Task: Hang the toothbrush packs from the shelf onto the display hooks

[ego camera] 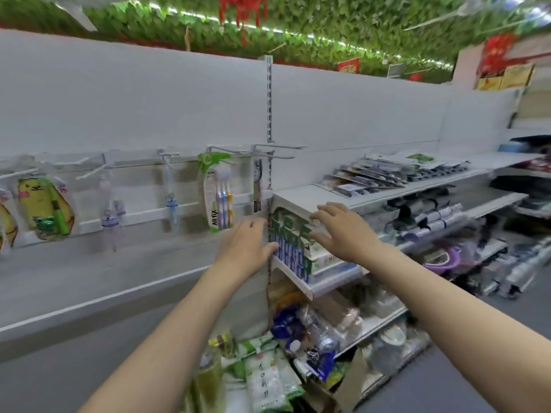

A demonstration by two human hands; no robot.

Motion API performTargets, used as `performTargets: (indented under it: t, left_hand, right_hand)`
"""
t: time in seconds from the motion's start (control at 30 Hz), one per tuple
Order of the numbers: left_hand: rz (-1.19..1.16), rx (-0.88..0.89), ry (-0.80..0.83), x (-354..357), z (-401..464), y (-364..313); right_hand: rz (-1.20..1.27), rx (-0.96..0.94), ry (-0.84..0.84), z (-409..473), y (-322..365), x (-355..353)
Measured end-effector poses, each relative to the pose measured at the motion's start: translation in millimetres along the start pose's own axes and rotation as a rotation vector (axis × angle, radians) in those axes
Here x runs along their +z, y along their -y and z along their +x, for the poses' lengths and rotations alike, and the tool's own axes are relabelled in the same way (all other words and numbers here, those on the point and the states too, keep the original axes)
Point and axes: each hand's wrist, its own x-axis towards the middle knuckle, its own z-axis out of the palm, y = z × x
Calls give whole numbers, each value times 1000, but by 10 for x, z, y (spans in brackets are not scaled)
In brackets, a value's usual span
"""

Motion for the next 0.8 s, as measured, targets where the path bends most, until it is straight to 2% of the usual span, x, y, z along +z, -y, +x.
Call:
performTargets:
  t: [0.4,0.6,0.8]
  left_hand:
    - [-29,336,135,1120,65,-2217]
    - [-50,420,198,1601,370,-2900]
    - [-56,506,198,2161,1079,-3584]
  right_hand:
    - [3,335,38,-1800,-1900,-196]
    - [40,443,74,-2109,-2667,-16]
    - [31,501,81,-2008,-3648,107]
